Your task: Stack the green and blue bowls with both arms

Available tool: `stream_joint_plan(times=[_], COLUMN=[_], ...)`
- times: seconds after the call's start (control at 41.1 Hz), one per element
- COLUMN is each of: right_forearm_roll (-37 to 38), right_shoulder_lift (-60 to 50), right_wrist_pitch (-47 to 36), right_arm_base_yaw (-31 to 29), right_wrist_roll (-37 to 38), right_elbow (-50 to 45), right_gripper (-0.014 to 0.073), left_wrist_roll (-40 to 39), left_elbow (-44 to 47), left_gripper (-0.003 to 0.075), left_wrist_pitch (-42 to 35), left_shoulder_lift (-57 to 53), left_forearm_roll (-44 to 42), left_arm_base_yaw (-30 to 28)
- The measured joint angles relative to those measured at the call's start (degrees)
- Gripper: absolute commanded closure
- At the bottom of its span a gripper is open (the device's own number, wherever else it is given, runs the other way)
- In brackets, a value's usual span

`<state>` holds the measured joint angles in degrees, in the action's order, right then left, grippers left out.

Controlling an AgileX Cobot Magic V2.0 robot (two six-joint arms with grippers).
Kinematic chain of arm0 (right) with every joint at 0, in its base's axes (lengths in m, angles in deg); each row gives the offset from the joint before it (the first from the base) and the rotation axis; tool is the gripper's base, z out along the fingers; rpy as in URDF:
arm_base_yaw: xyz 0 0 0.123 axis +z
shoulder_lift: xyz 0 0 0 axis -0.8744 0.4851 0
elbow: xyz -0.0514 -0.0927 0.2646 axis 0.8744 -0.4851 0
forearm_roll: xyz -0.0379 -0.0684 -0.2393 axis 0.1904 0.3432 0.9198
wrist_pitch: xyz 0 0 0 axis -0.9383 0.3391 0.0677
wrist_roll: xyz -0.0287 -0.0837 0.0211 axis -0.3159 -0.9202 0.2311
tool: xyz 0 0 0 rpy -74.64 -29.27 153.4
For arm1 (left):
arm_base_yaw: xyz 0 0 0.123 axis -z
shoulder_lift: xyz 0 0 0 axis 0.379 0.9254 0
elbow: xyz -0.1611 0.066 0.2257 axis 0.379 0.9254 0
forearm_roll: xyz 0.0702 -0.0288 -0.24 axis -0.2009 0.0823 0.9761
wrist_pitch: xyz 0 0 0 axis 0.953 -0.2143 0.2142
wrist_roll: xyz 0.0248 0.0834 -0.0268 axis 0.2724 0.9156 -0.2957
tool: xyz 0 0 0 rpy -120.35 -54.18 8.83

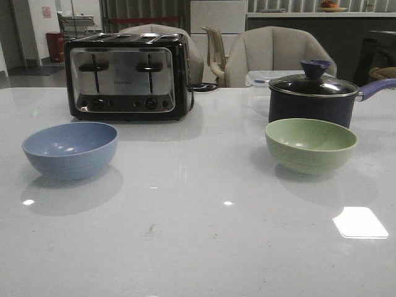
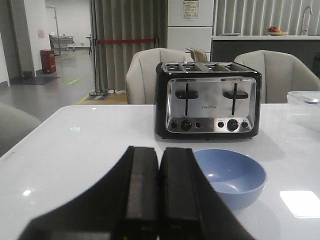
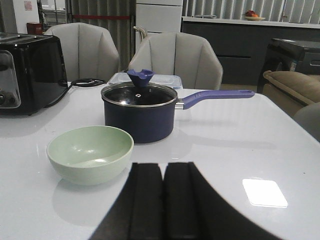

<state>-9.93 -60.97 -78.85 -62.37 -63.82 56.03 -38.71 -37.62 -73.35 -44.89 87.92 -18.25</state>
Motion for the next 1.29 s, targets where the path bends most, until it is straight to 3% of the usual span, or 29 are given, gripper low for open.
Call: stream_joint_plan(times=[0.923, 1.288], right_forearm_roll=[0.00, 0.00], right_shoulder_lift=[0.00, 6.16], right_wrist_pitch=[-1.37, 10.69], right_arm_base_yaw=[0.00, 0.00], right_wrist_roll=[0.00, 0.00], right_elbow=[0.85, 26.06], right_gripper=[0.0547, 0.0547], left_wrist_roll=[0.00, 0.00], left_elbow=[-0.58, -22.79], left_gripper=[0.0622, 0.0622], left_wrist_pitch=[-3.66, 4.79], left_shoulder_lift=[0.00, 3.66], left_forearm_roll=[0.00, -1.47], left_arm_base_yaw=[0.00, 0.00])
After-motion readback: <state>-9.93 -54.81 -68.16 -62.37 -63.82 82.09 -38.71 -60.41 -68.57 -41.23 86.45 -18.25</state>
